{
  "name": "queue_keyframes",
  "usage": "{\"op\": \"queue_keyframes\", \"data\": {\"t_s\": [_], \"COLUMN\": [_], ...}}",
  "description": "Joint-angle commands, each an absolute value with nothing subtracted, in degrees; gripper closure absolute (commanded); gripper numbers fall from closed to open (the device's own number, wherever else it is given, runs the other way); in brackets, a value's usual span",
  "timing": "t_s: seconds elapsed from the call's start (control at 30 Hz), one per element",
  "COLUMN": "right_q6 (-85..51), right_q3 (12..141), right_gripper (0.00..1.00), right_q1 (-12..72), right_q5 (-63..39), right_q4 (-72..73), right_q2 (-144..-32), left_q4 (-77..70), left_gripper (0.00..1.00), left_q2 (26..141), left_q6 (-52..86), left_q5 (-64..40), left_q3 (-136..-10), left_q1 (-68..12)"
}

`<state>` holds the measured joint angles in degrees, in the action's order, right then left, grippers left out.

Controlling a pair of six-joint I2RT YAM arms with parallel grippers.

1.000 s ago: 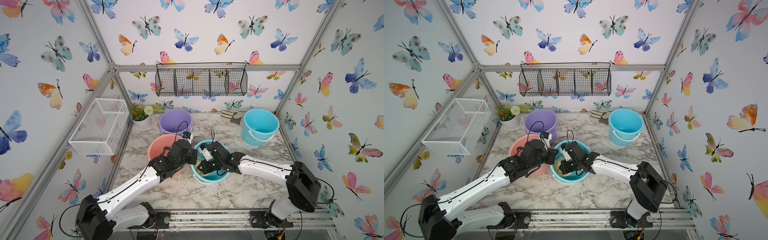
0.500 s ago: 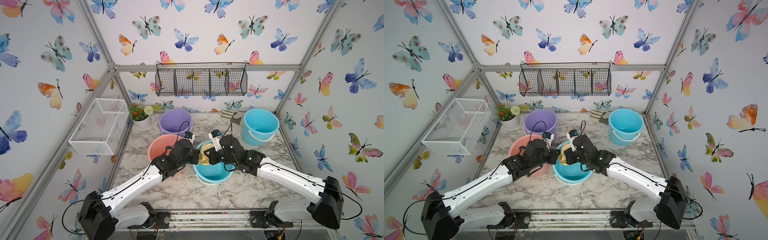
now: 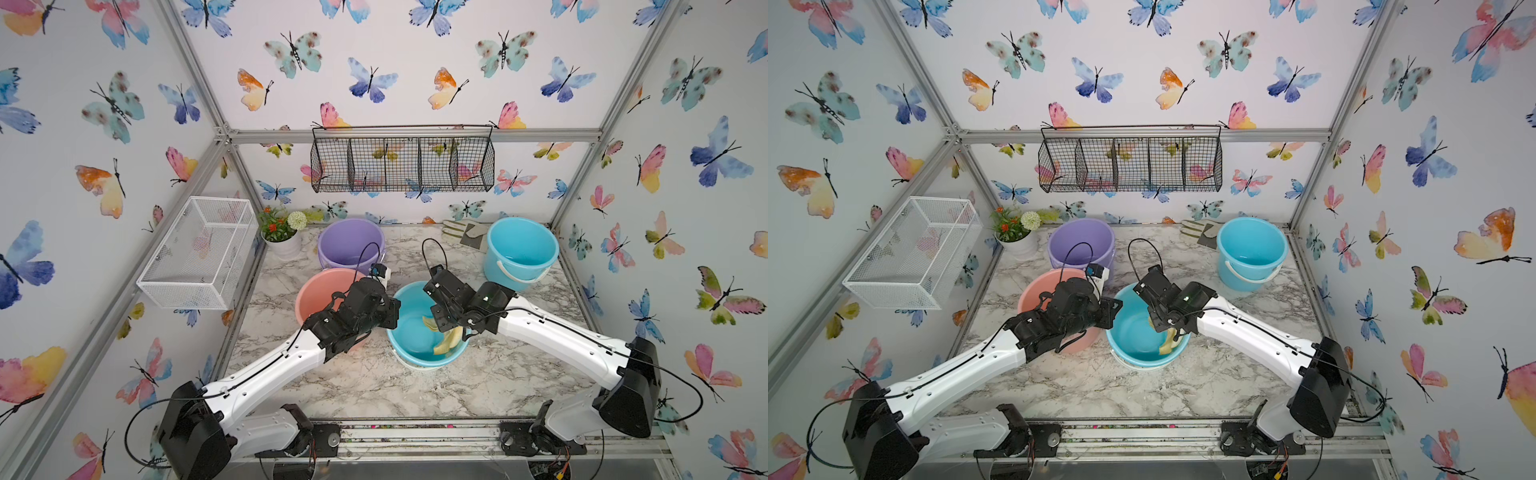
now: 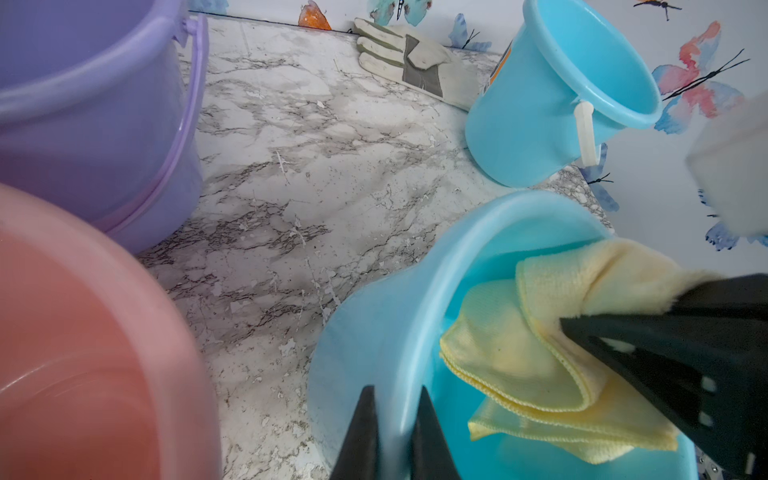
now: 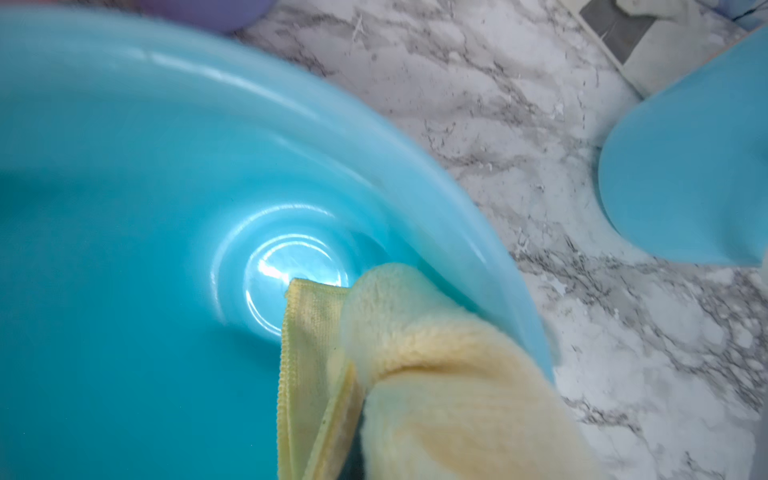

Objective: Wipe the inside of the bucket with a cloth
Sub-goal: Wipe the dirt from the inside of the bucket.

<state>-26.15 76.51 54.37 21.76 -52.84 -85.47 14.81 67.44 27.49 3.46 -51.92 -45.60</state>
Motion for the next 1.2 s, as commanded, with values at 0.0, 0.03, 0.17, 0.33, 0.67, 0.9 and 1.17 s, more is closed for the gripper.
{"op": "queue_keyframes", "data": {"t_s": [0.0,0.03,0.17,0.33,0.67,0.9,1.17], "right_q6": [-29.09,-29.59,-29.90,-27.95,-38.70,-39.78,-27.02], "right_q3": [78.13,78.05,76.14,72.16,60.13,57.31,52.68], "right_gripper": [0.98,0.98,0.98,0.98,0.98,0.98,0.98], "right_q1": [54.51,54.57,54.58,54.50,54.54,54.57,54.58], "right_q5": [20.19,17.72,5.91,-11.14,-30.22,-16.93,11.34], "right_q4": [-66.81,-68.27,-70.48,-61.76,-15.54,3.27,8.65], "right_q2": [-85.44,-85.34,-83.76,-79.70,-79.27,-80.86,-78.49], "left_q4": [15.20,15.20,15.16,14.60,13.91,13.81,13.71], "left_gripper": [1.00,1.00,1.00,1.00,1.00,1.00,1.00], "left_q2": [67.73,67.91,68.36,68.88,69.41,69.04,68.76], "left_q6": [27.03,26.91,26.89,26.91,27.25,27.16,27.03], "left_q5": [3.19,3.29,3.17,2.65,1.23,0.50,0.18], "left_q3": [-53.45,-53.60,-53.92,-54.01,-54.07,-53.94,-54.23], "left_q1": [-45.88,-45.88,-45.88,-45.81,-45.88,-45.88,-45.86]}}
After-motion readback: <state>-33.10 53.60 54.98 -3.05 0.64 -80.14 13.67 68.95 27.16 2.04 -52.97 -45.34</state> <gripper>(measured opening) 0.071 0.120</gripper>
